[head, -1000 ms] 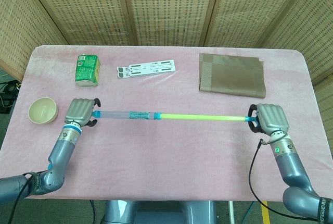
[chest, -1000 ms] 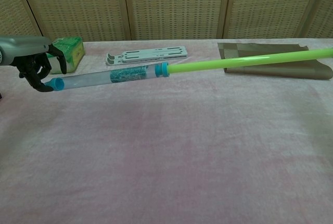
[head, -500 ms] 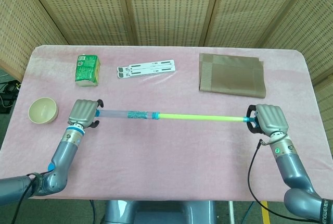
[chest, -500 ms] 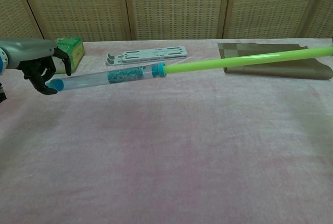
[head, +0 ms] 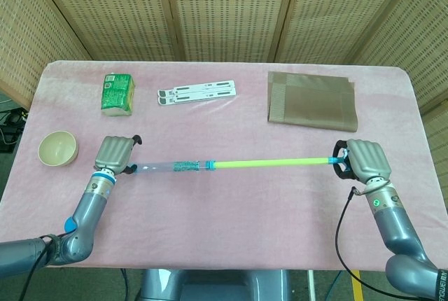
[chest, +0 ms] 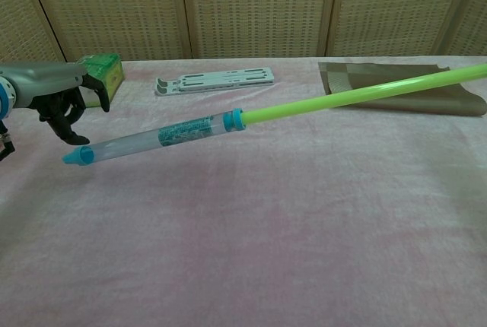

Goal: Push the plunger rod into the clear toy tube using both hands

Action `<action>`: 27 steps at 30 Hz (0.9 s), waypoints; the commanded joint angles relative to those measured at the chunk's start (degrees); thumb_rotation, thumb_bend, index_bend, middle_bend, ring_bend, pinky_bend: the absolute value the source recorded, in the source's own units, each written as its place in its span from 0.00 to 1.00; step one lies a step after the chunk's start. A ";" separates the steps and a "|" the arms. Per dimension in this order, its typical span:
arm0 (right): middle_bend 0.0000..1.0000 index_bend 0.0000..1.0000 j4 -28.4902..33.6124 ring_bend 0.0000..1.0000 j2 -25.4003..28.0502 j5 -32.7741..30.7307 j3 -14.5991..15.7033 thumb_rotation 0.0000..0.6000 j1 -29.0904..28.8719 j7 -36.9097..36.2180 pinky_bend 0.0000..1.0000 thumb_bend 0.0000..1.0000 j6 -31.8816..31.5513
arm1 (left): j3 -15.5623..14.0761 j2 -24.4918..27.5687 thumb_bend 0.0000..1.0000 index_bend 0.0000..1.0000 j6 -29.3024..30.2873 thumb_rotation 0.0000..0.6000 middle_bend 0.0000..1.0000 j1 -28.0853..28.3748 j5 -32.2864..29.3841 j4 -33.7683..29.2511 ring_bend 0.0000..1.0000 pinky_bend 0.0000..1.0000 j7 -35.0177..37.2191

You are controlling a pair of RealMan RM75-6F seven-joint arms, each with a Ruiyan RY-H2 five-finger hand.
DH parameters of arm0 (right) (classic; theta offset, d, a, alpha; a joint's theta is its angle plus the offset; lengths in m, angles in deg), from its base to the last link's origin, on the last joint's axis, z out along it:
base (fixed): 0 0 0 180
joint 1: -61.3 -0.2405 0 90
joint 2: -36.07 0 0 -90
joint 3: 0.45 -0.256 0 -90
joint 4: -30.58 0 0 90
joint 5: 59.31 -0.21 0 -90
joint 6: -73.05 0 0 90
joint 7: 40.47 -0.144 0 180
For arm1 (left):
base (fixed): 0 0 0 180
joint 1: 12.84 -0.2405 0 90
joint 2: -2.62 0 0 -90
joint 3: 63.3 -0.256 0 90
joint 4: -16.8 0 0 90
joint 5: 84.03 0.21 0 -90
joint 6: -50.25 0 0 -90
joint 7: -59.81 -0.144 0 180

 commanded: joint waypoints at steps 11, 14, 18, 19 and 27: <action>0.99 0.85 0.30 0.96 0.38 -0.71 0.36 1.00 -0.54 -0.65 0.63 0.69 -0.09 | -1.09 -0.24 0.24 0.34 -1.44 1.00 0.74 0.01 -0.96 -0.43 0.67 0.61 0.51; 0.99 0.85 0.54 0.96 0.45 -0.98 0.42 1.00 -0.73 -0.69 0.63 0.69 -0.35 | -1.49 -0.71 0.24 0.36 -1.38 1.00 0.74 0.03 -0.96 -0.11 0.67 0.61 0.44; 0.99 0.85 1.03 0.96 0.60 -0.96 0.42 1.00 -0.86 -0.85 0.63 0.69 -0.71 | -1.73 -1.58 0.30 0.40 -1.50 1.00 0.74 0.10 -1.07 0.58 0.67 0.61 0.61; 0.99 0.85 1.13 0.96 0.65 -0.94 0.42 1.00 -0.89 -0.91 0.63 0.69 -0.76 | -1.76 -1.75 0.36 0.43 -1.50 1.00 0.74 0.06 -0.95 0.68 0.67 0.61 0.78; 0.99 0.85 1.44 0.96 0.95 -0.66 0.63 1.00 -0.86 -1.50 0.63 0.69 -1.03 | -1.82 -2.20 0.53 0.51 -0.87 1.00 0.74 -0.38 0.26 0.86 0.67 0.61 1.96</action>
